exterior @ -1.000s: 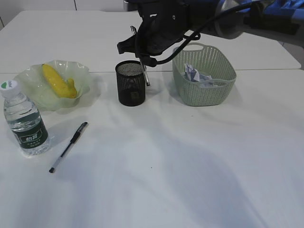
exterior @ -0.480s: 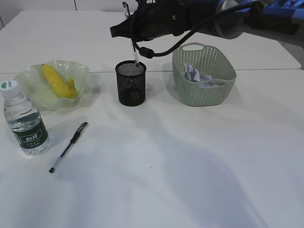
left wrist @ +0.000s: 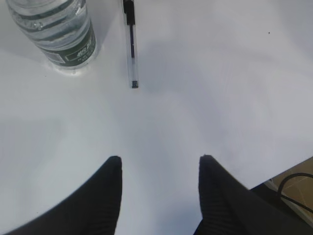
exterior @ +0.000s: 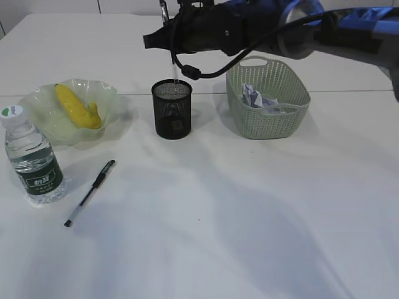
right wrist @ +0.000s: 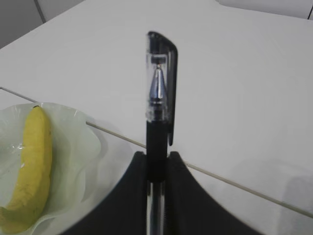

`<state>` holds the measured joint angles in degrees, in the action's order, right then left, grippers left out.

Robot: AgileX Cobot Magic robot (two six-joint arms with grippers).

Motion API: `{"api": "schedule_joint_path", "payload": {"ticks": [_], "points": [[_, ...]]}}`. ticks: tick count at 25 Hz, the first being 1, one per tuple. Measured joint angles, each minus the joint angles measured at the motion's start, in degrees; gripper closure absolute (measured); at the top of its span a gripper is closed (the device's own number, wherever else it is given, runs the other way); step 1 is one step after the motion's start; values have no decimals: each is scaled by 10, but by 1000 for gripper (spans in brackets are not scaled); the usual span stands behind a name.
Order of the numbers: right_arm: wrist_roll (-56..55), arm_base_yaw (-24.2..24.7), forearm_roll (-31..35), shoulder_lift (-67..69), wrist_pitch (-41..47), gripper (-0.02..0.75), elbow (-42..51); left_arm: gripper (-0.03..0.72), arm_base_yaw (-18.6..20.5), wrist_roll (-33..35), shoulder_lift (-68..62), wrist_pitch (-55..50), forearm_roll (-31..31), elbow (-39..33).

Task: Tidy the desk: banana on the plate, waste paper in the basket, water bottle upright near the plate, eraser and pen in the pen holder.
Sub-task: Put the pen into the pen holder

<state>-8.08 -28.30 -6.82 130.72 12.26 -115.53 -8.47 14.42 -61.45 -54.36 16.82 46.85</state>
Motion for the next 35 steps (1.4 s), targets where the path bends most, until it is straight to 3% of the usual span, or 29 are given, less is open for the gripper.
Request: {"api": "schedule_joint_path", "payload": {"ticks": [35], "points": [[0, 3, 0, 60, -49, 696, 0, 326, 0, 0, 0, 11, 0, 0]]}}
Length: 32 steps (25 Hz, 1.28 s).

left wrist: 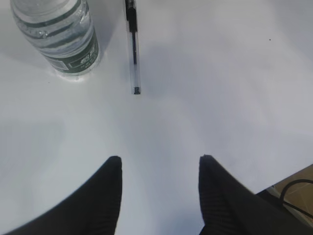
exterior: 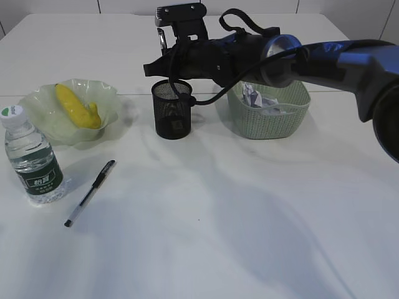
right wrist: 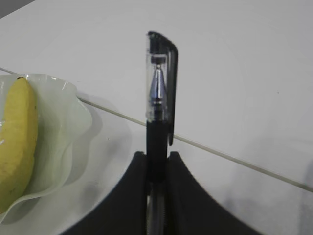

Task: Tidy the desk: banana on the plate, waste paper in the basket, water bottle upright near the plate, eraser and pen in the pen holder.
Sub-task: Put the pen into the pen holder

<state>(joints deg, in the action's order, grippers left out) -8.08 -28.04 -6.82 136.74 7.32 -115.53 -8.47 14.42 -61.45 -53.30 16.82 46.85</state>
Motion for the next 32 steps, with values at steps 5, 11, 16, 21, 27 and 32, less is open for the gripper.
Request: {"api": "schedule_joint_path", "payload": {"ticks": [5, 11, 16, 21, 27, 32], "points": [[0, 0, -4, 2, 0, 696, 0, 326, 0, 0, 0, 13, 0, 0], [0, 0, -9, 2, 1, 680, 0, 326, 0, 0, 0, 19, 3, 0], [0, 0, -9, 2, 8, 584, 0, 326, 0, 0, 0, 19, 8, 0], [0, 0, -9, 2, 15, 536, 0, 326, 0, 0, 0, 21, 9, 0], [0, 0, -9, -1, 40, 527, 0, 326, 0, 0, 0, 21, 10, 0], [0, 0, -9, -29, 92, 527, 0, 326, 0, 0, 0, 21, 10, 0]]}}
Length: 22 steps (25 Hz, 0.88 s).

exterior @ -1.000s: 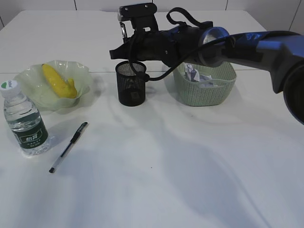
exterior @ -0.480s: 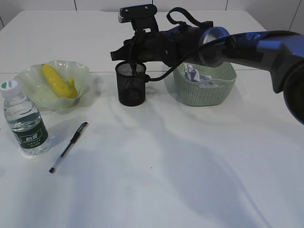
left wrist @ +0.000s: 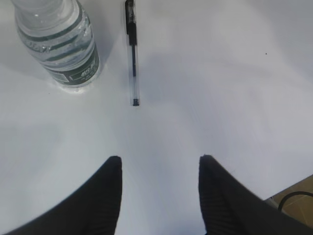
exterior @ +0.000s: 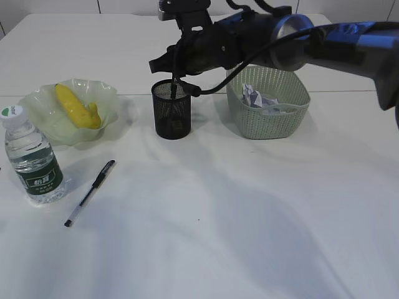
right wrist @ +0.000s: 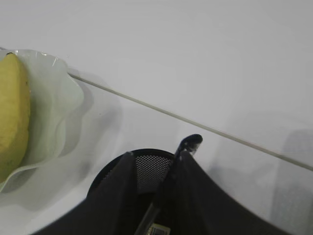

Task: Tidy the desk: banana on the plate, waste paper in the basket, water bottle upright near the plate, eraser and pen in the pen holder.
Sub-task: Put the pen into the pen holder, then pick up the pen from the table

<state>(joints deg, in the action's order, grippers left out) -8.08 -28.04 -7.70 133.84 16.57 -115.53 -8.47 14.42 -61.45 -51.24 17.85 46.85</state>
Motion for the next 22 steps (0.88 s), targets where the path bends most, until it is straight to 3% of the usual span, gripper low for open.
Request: {"api": "schedule_joint_path", "payload": {"ticks": [7, 16, 22], "points": [[0, 0, 1, -56, 132, 526, 0, 326, 0, 0, 0, 2, 1, 0], [-7, 0, 3, -150, 382, 526, 0, 326, 0, 0, 0, 6, 42, 0], [-12, 0, 53, -182, 534, 526, 0, 326, 0, 0, 0, 10, 44, 0]]}}
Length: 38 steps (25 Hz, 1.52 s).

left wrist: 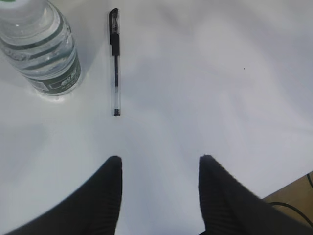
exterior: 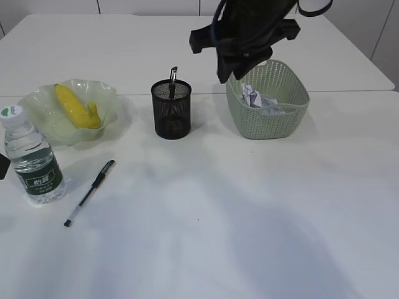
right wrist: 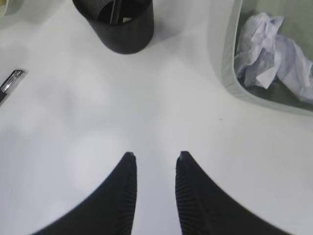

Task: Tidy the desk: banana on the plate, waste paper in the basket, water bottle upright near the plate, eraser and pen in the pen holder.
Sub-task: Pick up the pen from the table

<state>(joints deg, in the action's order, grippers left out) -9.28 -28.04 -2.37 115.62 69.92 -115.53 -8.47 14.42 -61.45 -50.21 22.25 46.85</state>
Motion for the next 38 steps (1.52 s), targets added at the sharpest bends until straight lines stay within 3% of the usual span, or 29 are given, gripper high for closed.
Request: {"api": "schedule_joint_path", "payload": {"ticks": [15, 23, 38], "points": [[-3, -26, 28, -7, 12, 526, 0, 379, -22, 5, -4, 1, 4, 30], [-2, -26, 24, -36, 13, 526, 3, 380, -103, -17, -49, 22, -57, 47], [12, -26, -7, -177, 13, 526, 259, 388, -141, -32, -188, 121, -69, 61]]}}
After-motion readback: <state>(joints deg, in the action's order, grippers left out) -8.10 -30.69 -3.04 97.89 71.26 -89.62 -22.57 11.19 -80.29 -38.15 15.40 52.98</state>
